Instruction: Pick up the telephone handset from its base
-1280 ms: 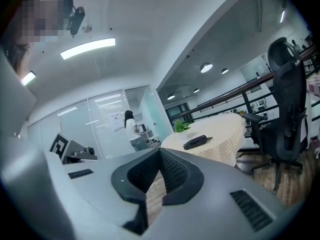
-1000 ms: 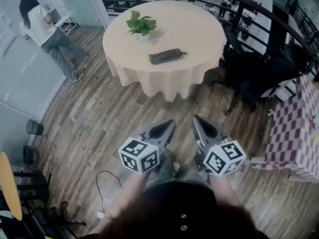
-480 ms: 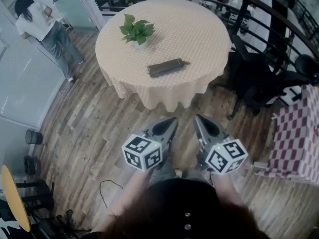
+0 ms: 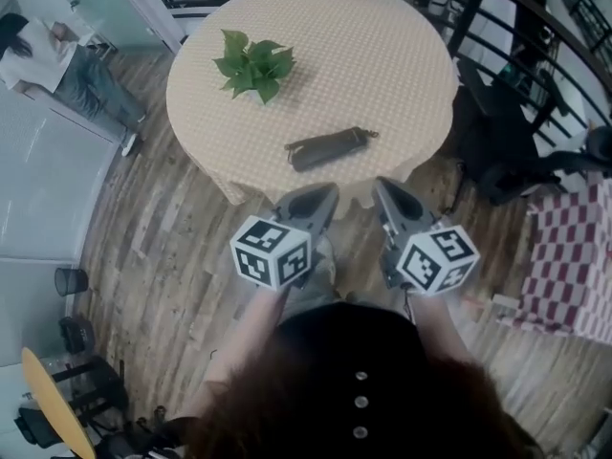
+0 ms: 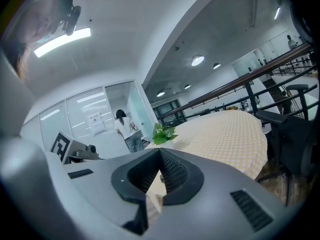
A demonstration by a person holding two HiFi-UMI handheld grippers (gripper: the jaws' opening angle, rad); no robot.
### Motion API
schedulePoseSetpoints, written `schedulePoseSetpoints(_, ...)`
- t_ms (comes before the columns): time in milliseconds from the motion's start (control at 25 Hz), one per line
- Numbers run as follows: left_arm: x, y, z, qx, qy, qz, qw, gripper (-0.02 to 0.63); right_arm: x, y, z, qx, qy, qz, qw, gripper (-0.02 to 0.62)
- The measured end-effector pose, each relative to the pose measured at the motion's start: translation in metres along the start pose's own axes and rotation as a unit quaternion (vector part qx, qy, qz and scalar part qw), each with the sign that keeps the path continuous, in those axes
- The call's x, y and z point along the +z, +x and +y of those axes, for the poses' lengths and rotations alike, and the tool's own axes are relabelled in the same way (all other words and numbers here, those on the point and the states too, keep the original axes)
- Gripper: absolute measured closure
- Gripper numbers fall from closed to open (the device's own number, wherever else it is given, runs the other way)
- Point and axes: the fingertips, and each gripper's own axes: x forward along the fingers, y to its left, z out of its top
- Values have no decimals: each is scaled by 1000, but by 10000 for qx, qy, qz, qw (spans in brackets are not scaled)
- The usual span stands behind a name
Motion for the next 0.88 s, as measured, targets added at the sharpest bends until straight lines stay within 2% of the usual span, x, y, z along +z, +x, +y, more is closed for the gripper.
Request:
schedulePoseSetpoints(160, 20, 19, 38, -83, 90, 140, 9998, 601, 13, 41, -12, -124, 67, 2, 9999, 586)
schedulePoseSetpoints(360, 35, 42, 65, -327, 202, 311, 9988, 601, 24, 72, -27, -345, 207, -91, 9991, 586)
schedulePoseSetpoints(880, 31, 58, 85, -567, 495, 605, 9953, 601, 22, 83, -38, -549, 434, -129, 9975, 586)
